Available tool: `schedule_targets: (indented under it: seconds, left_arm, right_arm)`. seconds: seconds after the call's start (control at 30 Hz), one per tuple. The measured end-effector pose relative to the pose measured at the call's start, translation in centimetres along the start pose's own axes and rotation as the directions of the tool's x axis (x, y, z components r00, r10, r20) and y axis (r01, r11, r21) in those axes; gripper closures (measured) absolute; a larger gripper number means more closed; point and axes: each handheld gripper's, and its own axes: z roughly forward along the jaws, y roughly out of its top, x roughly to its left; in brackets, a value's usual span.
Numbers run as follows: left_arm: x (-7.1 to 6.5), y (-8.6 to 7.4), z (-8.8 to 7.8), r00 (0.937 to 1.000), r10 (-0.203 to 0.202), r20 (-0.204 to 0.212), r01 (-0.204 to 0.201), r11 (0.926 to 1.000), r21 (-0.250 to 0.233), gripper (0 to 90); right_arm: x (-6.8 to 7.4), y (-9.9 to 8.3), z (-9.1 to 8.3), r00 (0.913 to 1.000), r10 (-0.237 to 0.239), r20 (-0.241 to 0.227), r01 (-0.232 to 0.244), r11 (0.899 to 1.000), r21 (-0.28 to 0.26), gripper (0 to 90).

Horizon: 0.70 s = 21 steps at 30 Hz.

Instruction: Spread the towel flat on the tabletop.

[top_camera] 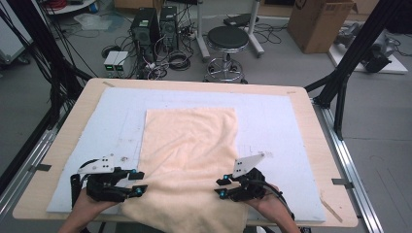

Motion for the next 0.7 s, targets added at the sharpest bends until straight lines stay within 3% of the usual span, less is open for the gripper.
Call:
schedule_targets:
  seconds: [0.03,0.1,0.2,0.3,0.37,0.43,0.53,0.6,0.7]
  left_arm:
    - [-0.1,-0.1,0.3,0.9999,0.012,-0.012,-0.011,0.9993,0.036,50.5]
    - [-0.1,-0.4,1.2,0.9995,0.026,-0.018,-0.024,0.994,0.107,66.6]
    - [-0.1,-1.1,2.4,0.9996,0.026,-0.002,-0.026,0.9819,0.188,75.7]
    - [0.2,-1.0,2.1,0.9995,-0.001,0.03,-0.004,0.986,0.166,71.2]
    - [0.2,-0.8,1.5,0.9997,-0.005,0.026,0.001,0.99,0.141,57.0]
    - [0.2,-0.5,1.0,0.9996,-0.017,0.024,0.015,0.994,0.108,48.4]
    - [0.3,0.0,0.1,0.9995,-0.015,0.027,0.013,0.9986,0.05,47.1]
    - [0.4,0.2,-0.1,0.9994,-0.018,0.031,0.017,0.9994,0.031,47.3]
    - [0.4,-0.1,0.6,0.9999,-0.008,0.013,0.007,0.9965,0.083,53.1]
  right_arm:
    - [0.2,0.1,0.1,0.9999,-0.006,-0.008,0.006,1.0,-0.011,58.8]
    - [0.8,0.4,0.4,0.9991,-0.037,-0.018,0.037,0.999,-0.016,57.6]
    - [1.3,0.4,1.8,0.9975,-0.065,-0.027,0.066,0.997,0.042,59.2]
    - [1.3,0.1,3.1,0.997,-0.065,-0.043,0.069,0.992,0.11,66.5]
    - [1.4,0.0,3.2,0.9959,-0.073,-0.053,0.079,0.99,0.121,73.6]
    - [1.4,0.1,2.8,0.9935,-0.076,-0.085,0.085,0.99,0.114,75.2]
    - [1.1,0.1,1.7,0.9946,-0.065,-0.081,0.071,0.995,0.066,74.1]
    - [0.8,0.0,0.8,0.9973,-0.056,-0.047,0.058,0.998,0.04,70.0]
    - [0.1,-0.1,0.1,0.9997,-0.024,0.004,0.024,0.999,0.029,62.0]
